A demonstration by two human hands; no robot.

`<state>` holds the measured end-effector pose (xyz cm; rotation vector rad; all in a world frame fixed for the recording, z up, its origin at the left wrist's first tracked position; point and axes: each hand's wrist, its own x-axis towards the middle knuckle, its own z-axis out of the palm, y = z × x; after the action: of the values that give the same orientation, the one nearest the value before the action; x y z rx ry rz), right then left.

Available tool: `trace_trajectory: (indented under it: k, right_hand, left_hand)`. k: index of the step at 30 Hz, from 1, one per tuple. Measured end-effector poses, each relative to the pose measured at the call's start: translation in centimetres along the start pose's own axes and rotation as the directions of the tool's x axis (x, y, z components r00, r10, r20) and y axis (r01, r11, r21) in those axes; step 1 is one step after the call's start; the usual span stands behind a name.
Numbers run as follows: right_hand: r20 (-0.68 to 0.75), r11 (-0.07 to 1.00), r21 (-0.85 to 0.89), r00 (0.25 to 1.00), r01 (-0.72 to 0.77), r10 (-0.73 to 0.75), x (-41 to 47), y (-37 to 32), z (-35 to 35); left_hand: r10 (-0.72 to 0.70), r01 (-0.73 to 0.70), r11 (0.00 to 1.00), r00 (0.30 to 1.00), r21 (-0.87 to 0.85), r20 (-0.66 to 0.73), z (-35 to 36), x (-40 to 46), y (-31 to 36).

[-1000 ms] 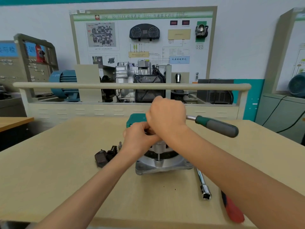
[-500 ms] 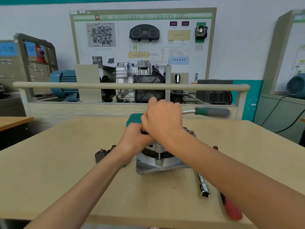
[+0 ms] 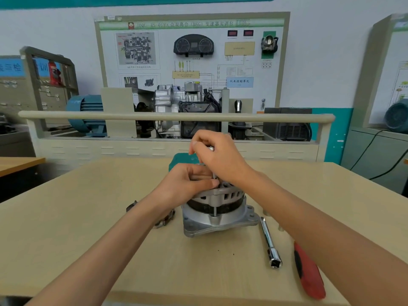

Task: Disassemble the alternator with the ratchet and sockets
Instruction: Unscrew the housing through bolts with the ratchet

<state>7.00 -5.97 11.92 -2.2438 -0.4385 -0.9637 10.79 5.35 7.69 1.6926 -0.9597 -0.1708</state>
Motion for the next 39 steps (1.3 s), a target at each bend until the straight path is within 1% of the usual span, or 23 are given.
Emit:
trace_trajectory:
  k: [1, 2, 3, 4, 5, 7, 9, 11, 14, 16, 18, 20, 21, 22, 24, 26, 28, 30, 33, 35, 36, 37, 39]
  right_hand:
    - [0.006, 0.986, -0.163, 1.0, 0.028, -0.028, -0.1, 0.0, 0.0]
    - [-0.002, 0.916, -0.397, 0.999, 0.049, -0.054, -0.3, 0.0, 0.3]
    - [-0.032, 0.784, -0.62, 0.997, 0.039, -0.075, -0.4, -0.1, 0.7]
    - [-0.084, 0.644, -0.765, 0.994, -0.021, -0.067, -0.6, -0.2, 1.2]
    - [-0.135, 0.547, -0.832, 0.99, -0.099, -0.028, -0.7, -0.4, 1.5]
    - [-0.178, 0.476, -0.865, 0.984, -0.16, 0.006, -0.5, -0.3, 1.6]
    - [-0.16, 0.524, -0.844, 0.986, -0.115, -0.042, -0.3, -0.2, 1.2]
    - [-0.108, 0.665, -0.746, 0.991, -0.028, -0.08, -0.4, -0.2, 0.7]
    - [-0.01, 0.929, -0.369, 0.999, 0.038, -0.044, -0.2, 0.0, 0.1]
    - [0.01, 0.995, -0.101, 1.0, 0.009, -0.008, 0.2, 0.2, -0.3]
    - [0.003, 0.999, 0.03, 1.0, -0.024, 0.024, 0.3, 0.2, -0.3]
    - [0.0, 0.999, -0.043, 1.0, 0.003, -0.003, 0.0, 0.1, 0.0]
    - [0.001, 0.982, -0.185, 0.999, 0.032, -0.032, 0.0, 0.2, 0.2]
    - [-0.004, 0.917, -0.395, 0.998, 0.054, -0.061, 0.0, 0.2, 0.6]
    - [-0.066, 0.676, -0.737, 0.995, 0.001, -0.073, -0.1, 0.0, 1.2]
    - [-0.13, 0.5, -0.862, 0.99, -0.089, -0.049, -0.2, -0.6, 1.5]
    - [-0.148, 0.405, -0.911, 0.98, -0.083, -0.133, 0.0, -0.9, 1.3]
    - [-0.067, 0.432, -0.902, 0.985, 0.009, -0.16, 0.3, -0.2, 0.9]
    - [0.157, 0.622, -0.755, 0.978, 0.208, -0.137, 0.8, 0.5, -0.3]
    - [0.206, 0.762, -0.597, 0.966, 0.25, -0.155, 0.8, 0.3, -1.0]
    - [0.21, 0.794, -0.556, 0.966, 0.247, -0.153, 0.6, 0.2, -1.2]
    - [0.217, 0.78, -0.577, 0.966, 0.242, -0.14, 0.4, 0.1, -1.2]
    - [0.197, 0.629, -0.746, 0.975, 0.218, -0.104, 0.4, -0.3, -0.6]
  left_hand:
    - [-0.011, 0.011, 1.0, 0.999, -0.006, -0.032, 0.2, 0.0, 0.1]
    - [-0.02, 0.021, 1.0, 0.997, 0.008, -0.081, 0.4, 0.1, 0.2]
    - [-0.033, 0.039, 0.999, 0.989, 0.035, -0.147, 0.6, 0.2, 0.1]
    - [-0.045, 0.06, 0.996, 0.976, 0.065, -0.211, 0.7, 0.3, 0.0]
    - [-0.056, 0.081, 0.993, 0.963, 0.087, -0.264, 0.9, 0.4, 0.1]
    - [-0.052, 0.116, 0.976, 0.944, 0.182, -0.326, 1.4, 0.5, 0.1]
    - [-0.013, 0.148, 0.922, 0.935, 0.357, -0.353, 1.9, 0.3, 0.5]
    - [-0.008, 0.14, 0.907, 0.948, 0.396, -0.319, 1.8, 0.2, 0.6]
    - [-0.035, 0.077, 0.967, 0.984, 0.243, -0.174, 1.0, 0.0, 0.8]
    - [-0.026, 0.034, 0.99, 0.998, 0.135, -0.061, 0.3, -0.3, 0.8]
    - [-0.024, 0.025, 0.999, 1.0, 0.045, -0.004, 0.1, -0.3, 0.6]
    - [-0.019, 0.019, 1.0, 0.997, -0.009, -0.081, 0.3, -0.2, 0.4]
    - [-0.012, 0.013, 1.0, 0.988, 0.004, -0.155, 0.5, -0.1, 0.3]
    - [-0.009, 0.02, 0.999, 0.972, 0.043, -0.235, 0.8, 0.1, 0.1]
    - [-0.009, 0.056, 0.991, 0.938, 0.123, -0.347, 1.3, 0.5, -0.2]
    - [-0.015, 0.069, 0.988, 0.935, 0.14, -0.353, 1.7, 0.5, -0.2]
    - [-0.019, 0.072, 0.984, 0.954, 0.166, -0.3, 1.4, 0.4, 0.0]
    - [-0.015, 0.046, 0.986, 0.982, 0.158, -0.191, 0.8, 0.1, 0.0]
    - [0.002, 0.0, 0.996, 1.0, 0.087, -0.023, 0.0, -0.2, 0.1]
    - [0.019, -0.018, 0.998, 1.0, 0.06, -0.019, 0.0, -0.2, 0.1]
    - [0.02, -0.019, 0.999, 0.999, 0.029, -0.033, 0.1, -0.1, 0.1]
    - [0.015, -0.015, 1.0, 0.998, -0.005, -0.057, 0.2, -0.1, 0.1]
    - [-0.007, 0.003, 1.0, 0.99, -0.027, -0.14, 0.7, 0.0, 0.1]
